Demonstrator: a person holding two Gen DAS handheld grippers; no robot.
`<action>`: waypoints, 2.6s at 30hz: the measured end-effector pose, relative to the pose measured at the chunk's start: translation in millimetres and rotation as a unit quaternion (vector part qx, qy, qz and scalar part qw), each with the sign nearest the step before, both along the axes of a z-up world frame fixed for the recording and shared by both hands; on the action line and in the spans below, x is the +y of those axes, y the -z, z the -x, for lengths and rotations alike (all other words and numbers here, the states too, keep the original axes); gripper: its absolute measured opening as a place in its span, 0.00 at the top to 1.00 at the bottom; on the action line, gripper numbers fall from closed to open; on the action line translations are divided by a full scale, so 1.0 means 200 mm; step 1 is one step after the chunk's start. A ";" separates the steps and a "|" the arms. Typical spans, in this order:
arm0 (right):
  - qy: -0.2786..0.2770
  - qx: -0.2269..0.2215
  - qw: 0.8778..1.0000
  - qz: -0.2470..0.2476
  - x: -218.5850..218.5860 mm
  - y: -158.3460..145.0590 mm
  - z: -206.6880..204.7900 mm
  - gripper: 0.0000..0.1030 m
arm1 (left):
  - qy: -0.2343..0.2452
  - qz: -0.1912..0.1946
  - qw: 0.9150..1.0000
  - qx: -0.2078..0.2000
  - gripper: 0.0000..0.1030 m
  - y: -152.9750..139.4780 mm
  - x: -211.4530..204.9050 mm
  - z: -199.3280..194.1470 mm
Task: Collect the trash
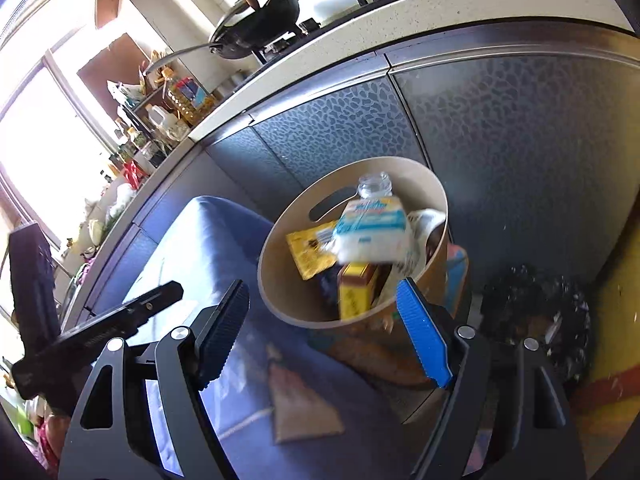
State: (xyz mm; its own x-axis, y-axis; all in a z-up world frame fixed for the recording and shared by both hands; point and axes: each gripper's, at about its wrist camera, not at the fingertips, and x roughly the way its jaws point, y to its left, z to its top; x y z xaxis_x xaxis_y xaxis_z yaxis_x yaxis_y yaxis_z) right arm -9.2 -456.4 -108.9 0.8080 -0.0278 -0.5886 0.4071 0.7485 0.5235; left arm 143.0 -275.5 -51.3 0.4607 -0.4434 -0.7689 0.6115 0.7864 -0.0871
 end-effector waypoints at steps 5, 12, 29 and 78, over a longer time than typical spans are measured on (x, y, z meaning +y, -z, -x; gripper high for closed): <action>0.003 -0.001 1.000 -0.009 0.13 -0.03 0.10 0.26 | -0.021 0.004 1.000 -0.009 0.68 -0.02 0.19 0.08; -0.003 -0.002 1.000 0.002 0.30 -0.11 0.20 0.26 | -0.044 0.021 0.998 -0.028 0.68 -0.08 0.42 0.18; -0.027 -0.029 0.998 0.044 0.61 -0.39 0.34 0.26 | -0.092 0.056 0.991 -0.083 0.62 -0.28 0.85 0.44; 0.064 0.110 0.989 0.072 0.72 -0.39 0.42 0.21 | -0.038 0.072 0.984 -0.156 0.04 -0.27 0.77 0.34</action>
State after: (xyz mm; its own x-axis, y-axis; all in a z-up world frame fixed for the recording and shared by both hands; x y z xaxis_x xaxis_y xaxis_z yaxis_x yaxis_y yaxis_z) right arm -93.6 -312.6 -31.2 0.6450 -0.2177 -0.7325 0.5957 0.7436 0.3036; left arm 75.1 -121.4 3.5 0.7004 -0.4920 -0.5171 0.5656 0.8245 -0.0183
